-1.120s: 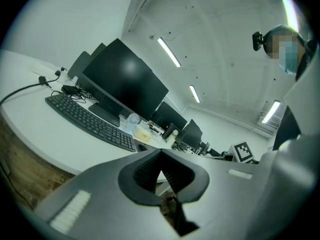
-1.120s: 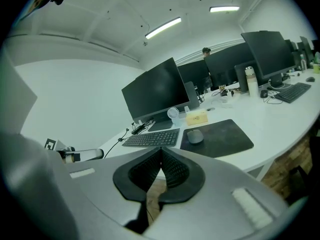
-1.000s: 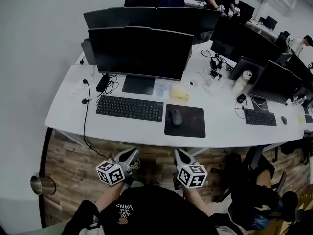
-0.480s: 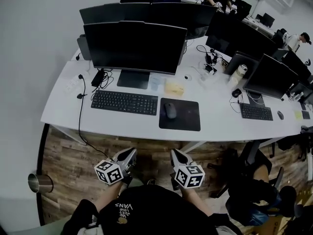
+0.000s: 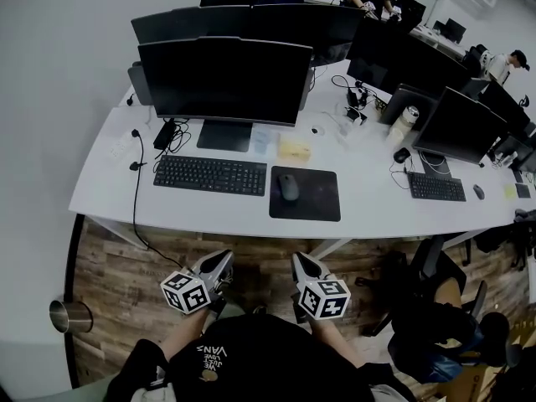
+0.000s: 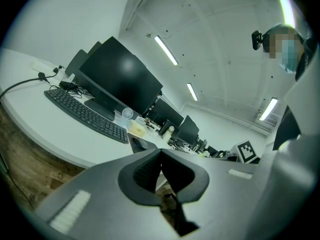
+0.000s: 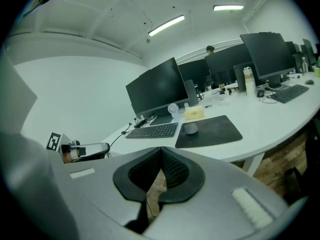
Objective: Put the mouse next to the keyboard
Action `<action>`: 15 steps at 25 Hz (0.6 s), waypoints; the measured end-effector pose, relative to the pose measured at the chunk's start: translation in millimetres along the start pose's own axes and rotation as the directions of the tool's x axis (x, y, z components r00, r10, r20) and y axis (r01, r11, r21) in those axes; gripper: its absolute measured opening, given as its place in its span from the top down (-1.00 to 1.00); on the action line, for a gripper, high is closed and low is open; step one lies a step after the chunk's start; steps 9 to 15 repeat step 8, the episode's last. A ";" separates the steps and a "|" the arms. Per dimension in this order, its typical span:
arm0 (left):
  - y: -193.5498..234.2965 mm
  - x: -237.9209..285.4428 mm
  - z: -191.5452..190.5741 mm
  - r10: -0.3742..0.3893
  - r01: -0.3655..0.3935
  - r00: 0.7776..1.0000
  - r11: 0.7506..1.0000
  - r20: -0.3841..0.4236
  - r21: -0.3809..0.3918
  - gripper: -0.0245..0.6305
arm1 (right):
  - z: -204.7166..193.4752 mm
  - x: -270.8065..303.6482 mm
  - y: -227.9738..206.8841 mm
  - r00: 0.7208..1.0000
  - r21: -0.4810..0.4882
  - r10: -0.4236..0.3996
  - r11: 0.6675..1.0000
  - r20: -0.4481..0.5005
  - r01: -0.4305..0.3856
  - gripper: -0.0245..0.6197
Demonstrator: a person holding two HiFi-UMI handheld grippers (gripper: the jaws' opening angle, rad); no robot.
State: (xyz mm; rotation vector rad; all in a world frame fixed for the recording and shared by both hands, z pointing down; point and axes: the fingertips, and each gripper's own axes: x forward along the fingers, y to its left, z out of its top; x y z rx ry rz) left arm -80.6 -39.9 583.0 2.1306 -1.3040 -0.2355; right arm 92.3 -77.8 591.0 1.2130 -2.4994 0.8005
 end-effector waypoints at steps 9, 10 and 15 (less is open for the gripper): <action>0.6 3.0 4.9 0.003 -0.003 1.000 1.000 0.004 -0.004 0.92 | 7.3 5.4 -1.2 1.000 0.002 -0.002 1.000 0.004 0.002 0.91; 0.6 3.0 4.9 0.003 -0.003 1.000 1.000 0.004 -0.004 0.92 | 7.3 5.4 -1.2 1.000 0.002 -0.002 1.000 0.004 0.002 0.91; 0.6 3.0 4.9 0.003 -0.003 1.000 1.000 0.004 -0.004 0.92 | 7.3 5.4 -1.2 1.000 0.002 -0.002 1.000 0.004 0.002 0.91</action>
